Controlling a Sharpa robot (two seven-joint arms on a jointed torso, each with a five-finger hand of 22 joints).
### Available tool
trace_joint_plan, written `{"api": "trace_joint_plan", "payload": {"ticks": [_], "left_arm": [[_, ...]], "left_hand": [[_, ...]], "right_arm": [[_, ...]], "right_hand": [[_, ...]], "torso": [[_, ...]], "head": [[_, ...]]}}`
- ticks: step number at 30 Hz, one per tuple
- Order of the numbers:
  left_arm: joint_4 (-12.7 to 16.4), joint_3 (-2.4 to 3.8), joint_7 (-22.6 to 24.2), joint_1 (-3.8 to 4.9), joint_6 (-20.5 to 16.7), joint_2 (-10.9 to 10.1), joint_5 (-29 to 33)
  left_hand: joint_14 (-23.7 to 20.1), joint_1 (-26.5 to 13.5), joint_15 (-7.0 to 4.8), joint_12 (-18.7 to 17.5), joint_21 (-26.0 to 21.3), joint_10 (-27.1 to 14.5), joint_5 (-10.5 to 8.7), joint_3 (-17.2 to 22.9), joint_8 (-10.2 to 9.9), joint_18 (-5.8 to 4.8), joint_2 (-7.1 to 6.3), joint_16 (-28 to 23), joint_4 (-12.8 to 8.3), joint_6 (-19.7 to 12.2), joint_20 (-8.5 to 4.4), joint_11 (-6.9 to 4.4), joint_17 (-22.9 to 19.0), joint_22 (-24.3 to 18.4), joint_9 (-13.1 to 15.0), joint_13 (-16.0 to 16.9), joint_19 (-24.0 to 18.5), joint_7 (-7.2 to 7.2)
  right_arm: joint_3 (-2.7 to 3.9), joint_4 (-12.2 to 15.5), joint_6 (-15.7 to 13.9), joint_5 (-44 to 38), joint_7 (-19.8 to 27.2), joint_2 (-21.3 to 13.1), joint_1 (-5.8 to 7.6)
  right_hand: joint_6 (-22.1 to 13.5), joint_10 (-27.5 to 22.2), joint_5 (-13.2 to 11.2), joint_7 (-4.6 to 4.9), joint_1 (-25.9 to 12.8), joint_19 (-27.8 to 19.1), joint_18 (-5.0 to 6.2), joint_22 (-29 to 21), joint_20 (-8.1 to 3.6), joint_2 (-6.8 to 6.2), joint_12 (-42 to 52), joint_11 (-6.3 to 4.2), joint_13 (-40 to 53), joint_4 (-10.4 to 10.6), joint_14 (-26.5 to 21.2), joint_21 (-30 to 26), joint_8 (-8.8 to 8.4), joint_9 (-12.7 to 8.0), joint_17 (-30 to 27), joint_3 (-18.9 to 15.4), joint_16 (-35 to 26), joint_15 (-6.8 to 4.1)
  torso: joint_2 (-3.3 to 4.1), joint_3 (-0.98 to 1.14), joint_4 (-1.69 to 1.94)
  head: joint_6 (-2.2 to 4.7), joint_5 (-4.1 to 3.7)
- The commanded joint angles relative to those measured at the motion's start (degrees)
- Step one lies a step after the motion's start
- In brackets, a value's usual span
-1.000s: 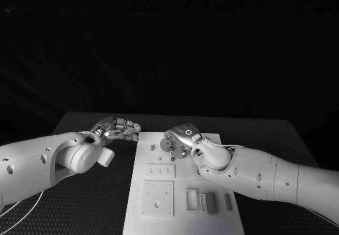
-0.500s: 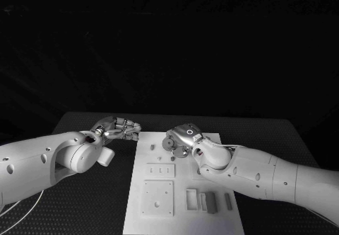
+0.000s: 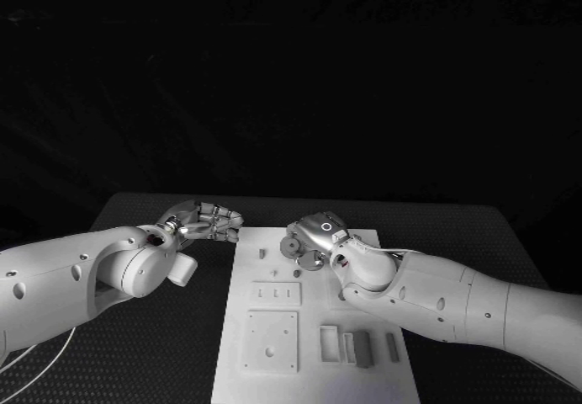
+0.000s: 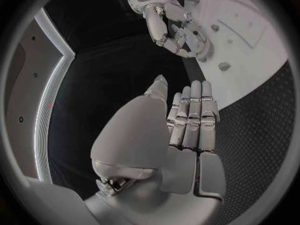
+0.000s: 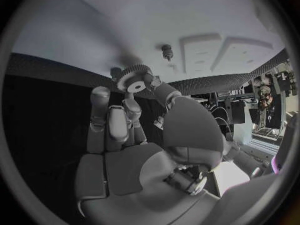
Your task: Assemble the parts on the task board
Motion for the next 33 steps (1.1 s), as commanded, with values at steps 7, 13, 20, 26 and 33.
{"api": "trace_joint_plan", "payload": {"ticks": [7,13,20,26,33], "left_arm": [[0.2,0.06,0.29,0.11,0.66,0.06,-0.2],[0.24,0.06,0.2,0.18,0.75,0.09,-0.33],[0.25,0.06,0.18,0.23,0.81,0.1,-0.39],[0.21,0.06,0.19,0.28,0.83,0.18,-0.39],[0.23,0.06,0.19,0.3,0.82,0.14,-0.4]], "left_hand": [[-0.25,-0.26,0.17,-0.29,-0.41,0.24,0.31,0.09,-0.29,0.2,-0.19,-0.37,-0.08,0.07,-0.02,-0.04,0.08,-0.06,-0.08,0.09,0.08,1.03],[-0.25,-0.26,0.17,-0.31,-0.42,0.25,0.31,0.08,-0.29,0.2,-0.2,-0.39,-0.08,0.07,-0.02,-0.04,0.11,-0.06,-0.09,0.1,0.08,1.02],[-0.25,-0.29,0.18,-0.34,-0.43,0.26,0.31,0.06,-0.29,0.2,-0.2,-0.42,-0.07,0.07,-0.02,-0.03,0.13,-0.06,-0.09,0.1,0.08,1.03],[-0.24,-0.29,0.18,-0.35,-0.44,0.27,0.31,0.05,-0.29,0.2,-0.21,-0.44,-0.08,0.08,-0.02,-0.03,0.15,-0.06,-0.1,0.11,0.08,1.02],[-0.24,-0.3,0.18,-0.37,-0.46,0.28,0.31,0.04,-0.29,0.2,-0.21,-0.46,-0.08,0.08,-0.02,-0.04,0.18,-0.06,-0.1,0.11,0.09,1.03]], "right_arm": [[-0.01,-0.7,-0.06,-0.36,0.33,0.61,-0.54],[0.0,-1.2,0.16,0.14,0.59,1.0,-0.64],[0.0,-1.92,0.56,0.47,0.68,1.34,-0.66],[0.0,-2.79,0.62,1.09,0.82,1.64,-0.67],[0.01,-3.34,0.95,1.51,1.12,1.82,-0.67]], "right_hand": [[3.83,-0.52,0.07,2.47,0.53,0.19,1.81,0.75,-0.4,-0.02,-0.37,-0.09,-0.12,0.31,-0.04,-0.24,0.08,0.06,-0.01,-0.07,-0.23,-0.3],[3.81,-0.56,0.06,2.48,0.57,0.18,1.81,0.76,-0.4,0.04,-0.41,-0.08,-0.16,0.32,-0.08,-0.25,0.06,0.06,-0.1,-0.08,-0.25,-0.29],[3.78,-0.63,0.06,2.48,0.61,0.17,1.81,0.76,-0.4,0.09,-0.46,-0.08,-0.22,0.3,-0.11,-0.27,0.03,0.07,-0.16,-0.09,-0.26,-0.29],[2.86,-1.05,0.05,2.72,0.75,0.09,1.81,0.79,-0.37,0.12,-0.72,0.12,-0.5,0.22,-0.19,-0.37,-0.57,-0.12,-0.3,-0.24,-0.34,-0.14],[2.22,-1.37,0.06,2.99,0.88,0.03,1.81,0.81,-0.33,0.07,-0.95,0.38,-0.8,0.17,-0.31,-0.46,-1.03,-0.29,-0.57,-0.35,-0.42,0.11]], "torso": [[0.03,-0.02,0.02],[0.06,-0.03,0.08],[0.01,-0.02,-0.01],[0.0,-0.01,-0.03],[0.01,-0.02,0.03]], "head": [[-0.16,0.18],[-0.33,0.16],[-0.46,0.18],[-0.43,0.18],[-0.43,0.14]]}}
